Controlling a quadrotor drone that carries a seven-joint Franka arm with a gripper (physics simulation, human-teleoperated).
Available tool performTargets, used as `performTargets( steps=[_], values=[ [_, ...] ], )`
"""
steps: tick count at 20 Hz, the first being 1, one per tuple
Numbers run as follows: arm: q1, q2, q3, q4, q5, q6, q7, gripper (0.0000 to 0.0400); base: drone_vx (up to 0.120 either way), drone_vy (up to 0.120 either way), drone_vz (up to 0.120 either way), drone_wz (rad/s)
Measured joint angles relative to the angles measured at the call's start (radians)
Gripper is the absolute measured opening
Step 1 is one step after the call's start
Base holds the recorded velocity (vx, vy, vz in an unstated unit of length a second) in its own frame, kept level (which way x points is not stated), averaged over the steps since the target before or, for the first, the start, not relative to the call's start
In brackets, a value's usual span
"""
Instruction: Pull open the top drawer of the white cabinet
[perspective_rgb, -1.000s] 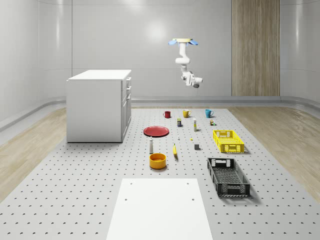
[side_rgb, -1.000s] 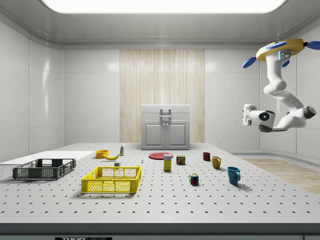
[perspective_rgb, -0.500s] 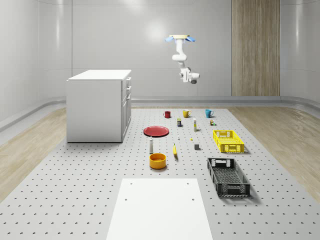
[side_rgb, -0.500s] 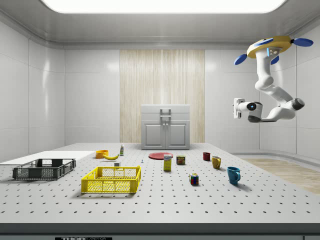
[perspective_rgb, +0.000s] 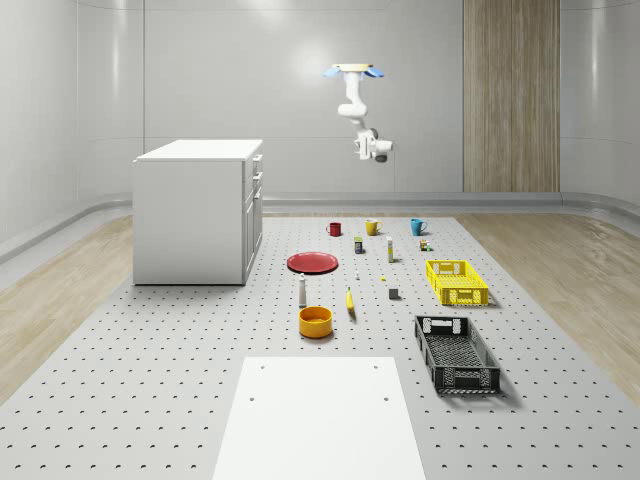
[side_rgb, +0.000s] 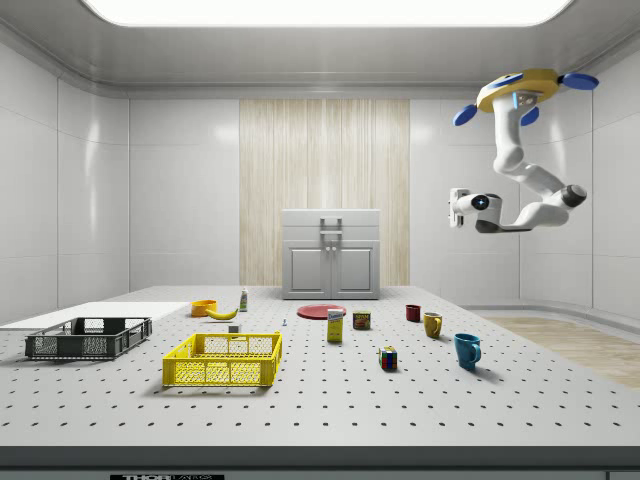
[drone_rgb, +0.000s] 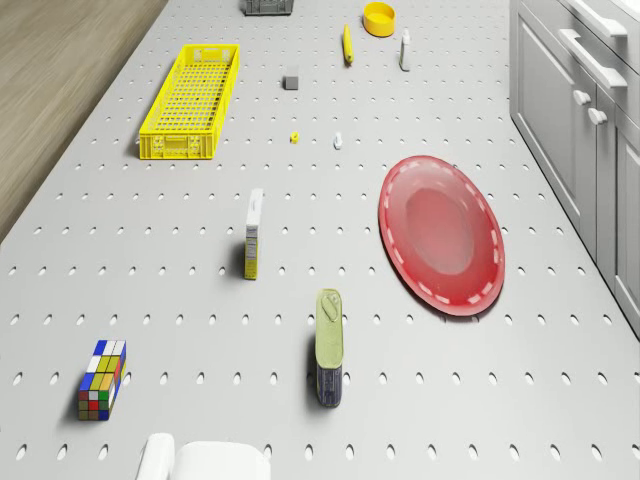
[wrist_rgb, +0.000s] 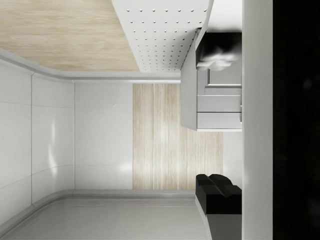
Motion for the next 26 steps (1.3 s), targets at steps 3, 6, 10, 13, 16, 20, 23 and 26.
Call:
performTargets(
  steps=[3, 6, 10, 13, 16, 20, 23, 26],
  values=[
    [0.018, -0.014, -0.009, -0.002, -0.009, 0.015, 0.008, 0.0305, 0.12, -0.12, 0.0, 0.0],
    [0.035, -0.028, -0.017, -0.004, -0.019, 0.029, 0.016, 0.0305, 0.12, -0.12, 0.0, 0.0],
    [0.056, -0.046, -0.026, -0.007, -0.032, 0.047, 0.026, 0.0305, 0.12, -0.12, 0.0, 0.0],
    [0.072, -0.059, -0.033, -0.008, -0.041, 0.06, 0.034, 0.0305, 0.12, -0.12, 0.0, 0.0],
    [0.086, -0.072, -0.039, -0.01, -0.05, 0.073, 0.042, 0.0305, 0.12, -0.08, 0.0, 0.0],
    [0.105, -0.089, -0.047, -0.012, -0.063, 0.09, 0.052, 0.0305, 0.12, -0.06, 0.0, 0.0],
    [0.118, -0.101, -0.053, -0.014, -0.072, 0.102, 0.059, 0.0305, 0.12, 0.0, 0.0, 0.0],
    [0.131, -0.113, -0.058, -0.015, -0.081, 0.113, 0.067, 0.0305, 0.12, 0.0, 0.0, 0.0]
  ],
)
